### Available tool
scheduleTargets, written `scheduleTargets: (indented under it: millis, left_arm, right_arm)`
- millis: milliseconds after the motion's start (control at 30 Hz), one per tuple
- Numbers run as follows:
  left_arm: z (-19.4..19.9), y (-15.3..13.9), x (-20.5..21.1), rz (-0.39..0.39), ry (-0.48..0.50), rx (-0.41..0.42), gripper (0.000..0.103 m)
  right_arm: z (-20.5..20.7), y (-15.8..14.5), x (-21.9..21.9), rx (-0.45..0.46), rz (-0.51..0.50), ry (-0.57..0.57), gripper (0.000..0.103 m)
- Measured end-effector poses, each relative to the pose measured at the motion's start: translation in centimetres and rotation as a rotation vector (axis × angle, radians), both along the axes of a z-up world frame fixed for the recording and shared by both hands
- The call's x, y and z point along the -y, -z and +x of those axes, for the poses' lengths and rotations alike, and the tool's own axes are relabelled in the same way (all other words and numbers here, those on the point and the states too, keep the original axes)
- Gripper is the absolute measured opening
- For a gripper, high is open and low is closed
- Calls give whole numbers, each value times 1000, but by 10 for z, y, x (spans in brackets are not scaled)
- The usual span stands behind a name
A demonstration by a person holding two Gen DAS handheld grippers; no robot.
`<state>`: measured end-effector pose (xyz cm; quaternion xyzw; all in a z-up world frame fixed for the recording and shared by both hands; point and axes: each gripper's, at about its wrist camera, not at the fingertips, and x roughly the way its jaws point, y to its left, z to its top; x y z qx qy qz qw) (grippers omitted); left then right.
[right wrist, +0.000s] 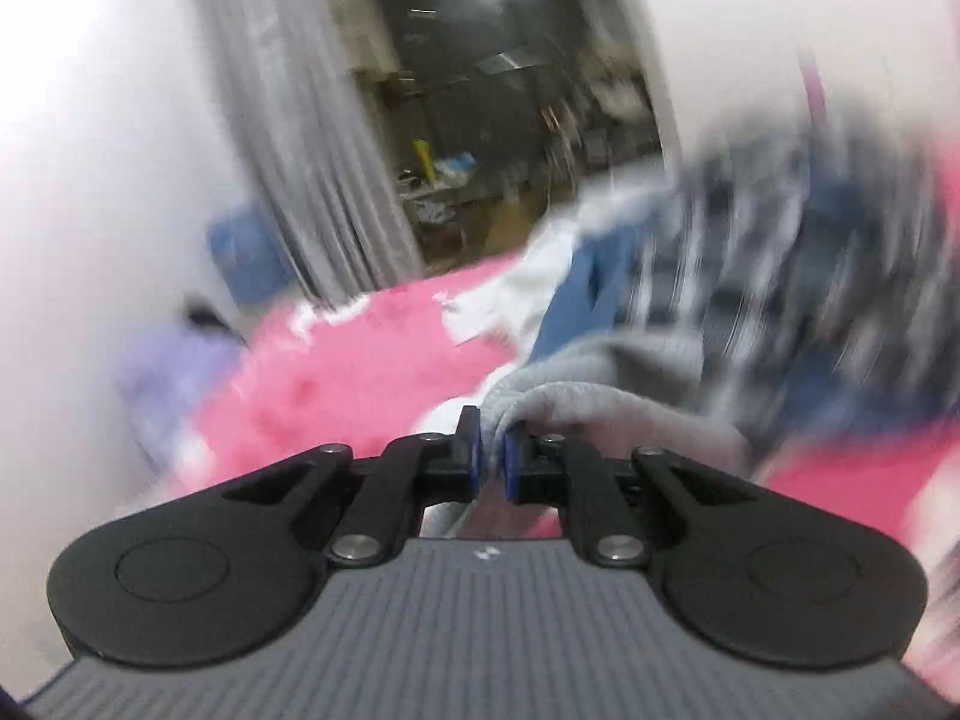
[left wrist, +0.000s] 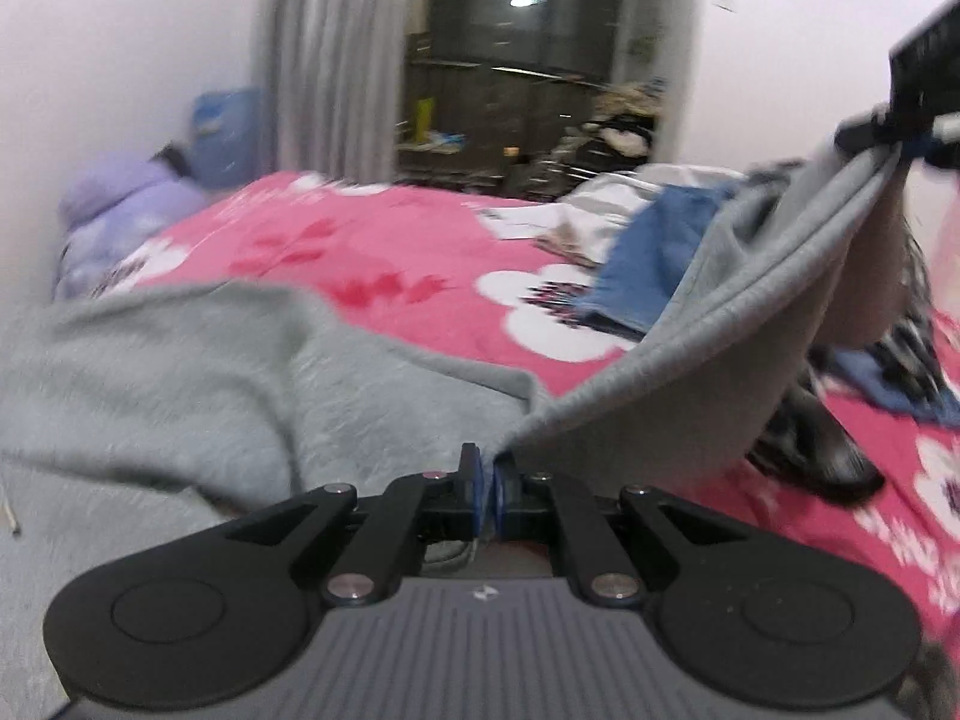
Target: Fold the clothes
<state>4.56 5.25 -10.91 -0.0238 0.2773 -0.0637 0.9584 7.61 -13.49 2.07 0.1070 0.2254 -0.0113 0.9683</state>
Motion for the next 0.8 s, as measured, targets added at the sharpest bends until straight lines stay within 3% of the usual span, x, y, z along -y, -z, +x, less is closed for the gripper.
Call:
scheduleTargets:
  millis: [33, 67, 133, 167, 233, 267, 333, 367, 467, 533, 633, 800]
  left_arm:
    - [-1, 0, 1, 7, 9, -7, 5]
    - [-2, 1, 3, 13, 17, -15, 5]
    - [0, 3, -1, -8, 27, -57, 5]
    - [1, 3, -3, -18, 31, -79, 6]
    - [2, 6, -5, -18, 40, -104, 7]
    - [1, 7, -5, -11, 44, -114, 7]
    - [0, 9, -2, 15, 48, -122, 7]
    - [-1, 10, 0, 34, 48, -120, 7]
    - [0, 12, 3, 47, 35, -125, 8]
    - [1, 13, 2, 48, 21, -132, 10]
    - [4, 14, -1, 39, 1, -145, 13]
    - [3, 13, -5, 16, -23, -150, 18]
  right_arm:
    - [-11, -6, -7, 1, -110, -3, 6]
    - [-20, 1, -5, -45, -151, 21, 7]
    - [-30, 33, 15, -208, -105, 79, 9]
    - [-31, 52, 30, -321, -20, 98, 10]
    - [-40, 102, 75, -571, 282, 151, 13]
    - [-50, 118, 95, -622, 431, 184, 15]
    - [-71, 135, 128, -621, 669, 242, 21]
    - [-79, 133, 139, -595, 702, 253, 23]
    - [-92, 104, 154, -509, 572, 278, 33]
    - [-104, 94, 163, -476, 517, 314, 48]
    - [-102, 96, 194, -454, 505, 371, 49]
    - [-37, 109, 202, -411, 309, 272, 56]
